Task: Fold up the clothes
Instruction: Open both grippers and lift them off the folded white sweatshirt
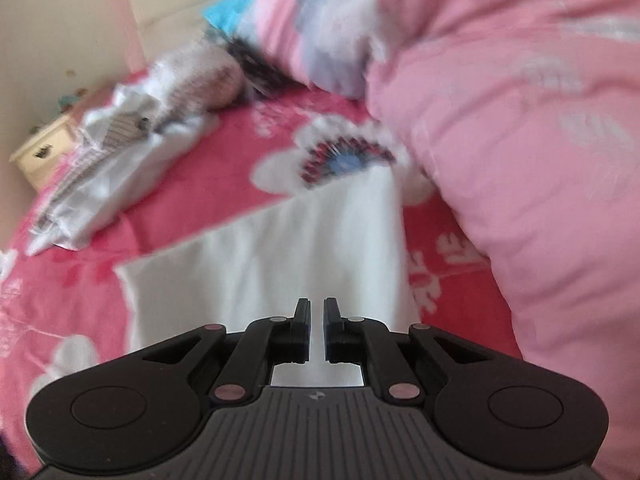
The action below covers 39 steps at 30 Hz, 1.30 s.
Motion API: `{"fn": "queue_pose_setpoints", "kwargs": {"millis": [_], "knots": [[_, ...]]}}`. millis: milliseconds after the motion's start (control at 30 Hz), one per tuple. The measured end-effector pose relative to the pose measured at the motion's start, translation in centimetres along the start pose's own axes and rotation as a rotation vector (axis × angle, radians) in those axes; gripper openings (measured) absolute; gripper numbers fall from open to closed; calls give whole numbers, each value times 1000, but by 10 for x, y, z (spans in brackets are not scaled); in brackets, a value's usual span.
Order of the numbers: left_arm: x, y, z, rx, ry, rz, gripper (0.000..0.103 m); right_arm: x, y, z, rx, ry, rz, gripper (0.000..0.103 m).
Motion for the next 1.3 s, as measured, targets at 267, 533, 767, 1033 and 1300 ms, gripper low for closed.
{"fn": "queue_pose_setpoints", "kwargs": {"millis": [267,533,767,1033,1300], "knots": [[0,0,-2,2,5,1,35,-4,-10,8,-28,-1,-64,8],[0,0,-1,-28,13,-4,35,40,-19,-13,9,-27,-50,6],[-31,-20,15,-37,-52,-107,36,10,-58,-2,-16,-85,-143,11],[-12,-73,65,-35,-217,-196,39,77,-71,-5,-101,-30,-107,4],[-28,-63,81,-96,-243,-261,38,59,-95,16,-153,-126,-189,10]]}}
Point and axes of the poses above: each gripper's, at about its wrist camera, not at the fingertips, and x roughly the way its jaws point, z to its left, y to its underside, the point moved 9 cm from there along x, roughly the way its jaws point, and after that the axes turned 12 degrees about x, right-handed, at the moved point
